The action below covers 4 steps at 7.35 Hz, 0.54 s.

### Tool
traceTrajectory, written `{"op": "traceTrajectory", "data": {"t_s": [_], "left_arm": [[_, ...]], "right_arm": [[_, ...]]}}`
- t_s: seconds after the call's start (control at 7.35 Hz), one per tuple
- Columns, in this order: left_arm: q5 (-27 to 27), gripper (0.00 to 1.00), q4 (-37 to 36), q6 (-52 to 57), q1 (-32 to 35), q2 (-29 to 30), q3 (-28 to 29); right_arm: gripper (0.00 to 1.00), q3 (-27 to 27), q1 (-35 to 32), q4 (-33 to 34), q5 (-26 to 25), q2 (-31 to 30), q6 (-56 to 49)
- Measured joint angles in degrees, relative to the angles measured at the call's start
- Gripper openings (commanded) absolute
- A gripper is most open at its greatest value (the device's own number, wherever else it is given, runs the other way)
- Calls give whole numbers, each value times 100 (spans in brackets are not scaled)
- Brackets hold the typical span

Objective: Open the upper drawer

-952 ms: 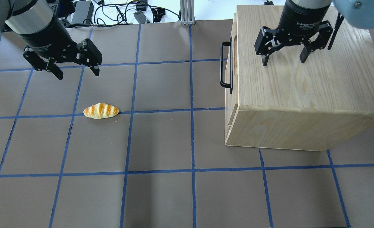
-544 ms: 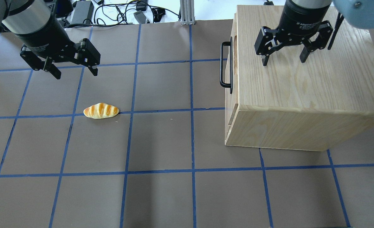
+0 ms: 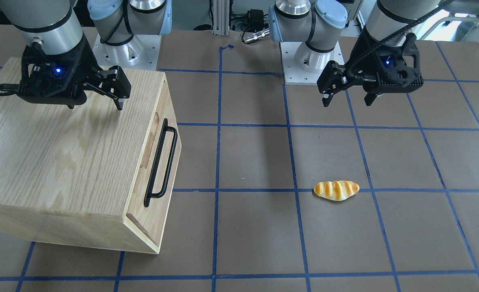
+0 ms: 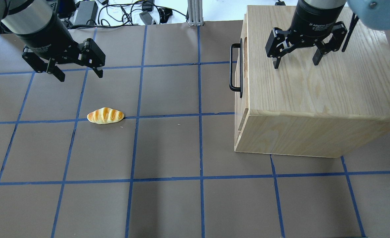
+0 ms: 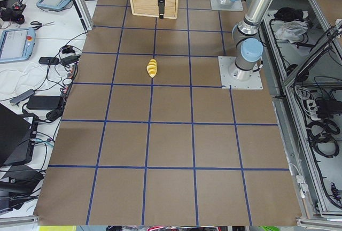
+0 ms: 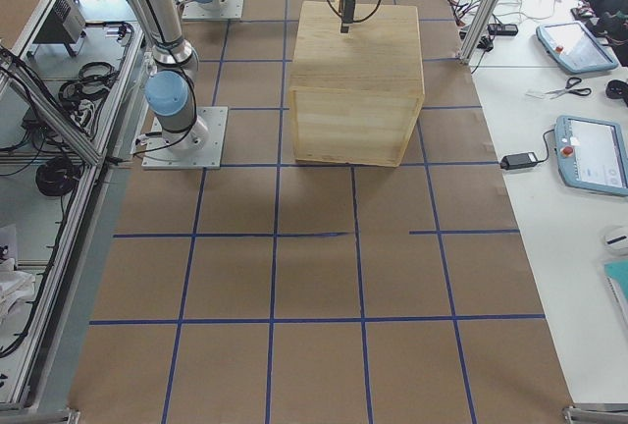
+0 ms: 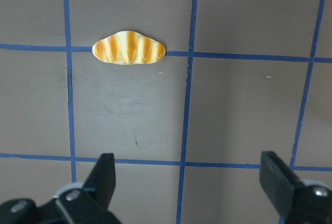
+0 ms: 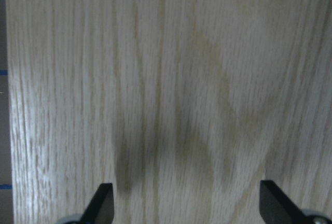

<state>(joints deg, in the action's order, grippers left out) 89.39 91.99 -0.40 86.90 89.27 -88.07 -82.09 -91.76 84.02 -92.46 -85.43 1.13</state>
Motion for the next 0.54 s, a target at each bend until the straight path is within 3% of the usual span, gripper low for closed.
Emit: {"op": "traceTrajectory", "data": {"t_s": [0.54], "left_arm": [[-211, 100, -437, -426, 139, 235, 12]], "right_arm": [[100, 0, 0, 0, 0, 0, -2]]}}
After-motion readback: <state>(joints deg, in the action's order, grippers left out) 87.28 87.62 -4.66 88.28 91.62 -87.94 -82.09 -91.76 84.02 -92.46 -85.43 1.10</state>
